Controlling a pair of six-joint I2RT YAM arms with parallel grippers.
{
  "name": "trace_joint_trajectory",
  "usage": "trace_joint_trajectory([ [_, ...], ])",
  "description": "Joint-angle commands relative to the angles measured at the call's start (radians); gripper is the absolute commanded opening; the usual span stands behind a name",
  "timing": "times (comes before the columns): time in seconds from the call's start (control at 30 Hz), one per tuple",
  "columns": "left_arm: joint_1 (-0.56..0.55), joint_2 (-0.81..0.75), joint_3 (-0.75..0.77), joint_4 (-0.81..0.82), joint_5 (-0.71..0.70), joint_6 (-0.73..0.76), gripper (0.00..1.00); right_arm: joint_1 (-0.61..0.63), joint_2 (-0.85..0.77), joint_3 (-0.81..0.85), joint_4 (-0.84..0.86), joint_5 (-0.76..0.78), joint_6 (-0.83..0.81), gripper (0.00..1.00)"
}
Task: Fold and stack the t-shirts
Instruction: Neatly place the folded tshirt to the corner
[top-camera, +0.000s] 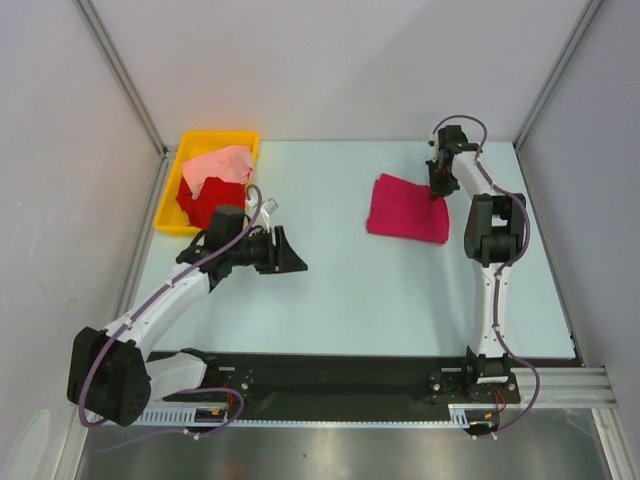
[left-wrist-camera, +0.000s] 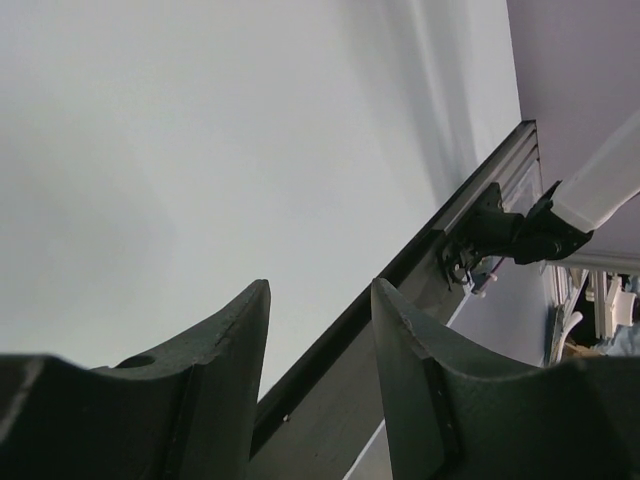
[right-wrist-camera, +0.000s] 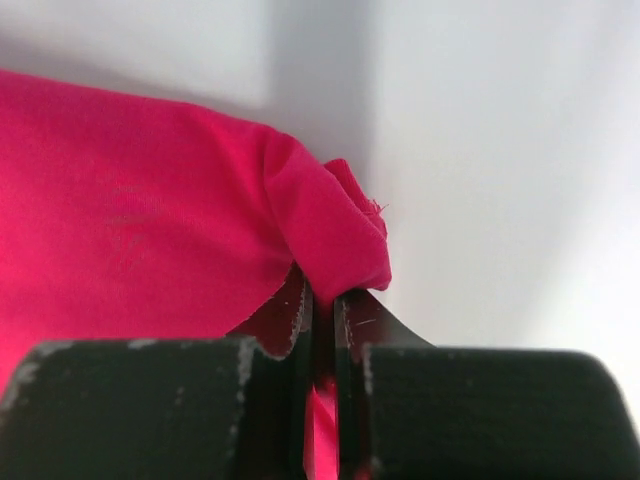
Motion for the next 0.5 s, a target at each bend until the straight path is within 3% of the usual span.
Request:
trace_joint_trajectory([
  [0.0, 0.014, -0.037, -0.074, 0.074, 0.04, 0.036, 0.5, -0.038, 0.084, 0.131, -0.041, 0.318, -0.2, 0.0],
  [0.13, 0.005, -0.031, -0.106, 0.065, 0.02, 0.062, 0.49, -0.098, 0.17, 0.308, 0.011, 0.403, -0.29, 0.0],
  [0.37, -0.007, 0.042, -0.038, 0.003, -0.038, 0.125, 0.46, -0.143, 0.219, 0.357, 0.242, 0.598, -0.411, 0.0],
  [0.47, -0.007, 0.088, 0.009, -0.005, -0.075, 0.16, 0.46, -0.162, 0.223, 0.371, 0.325, 0.556, -0.454, 0.0],
])
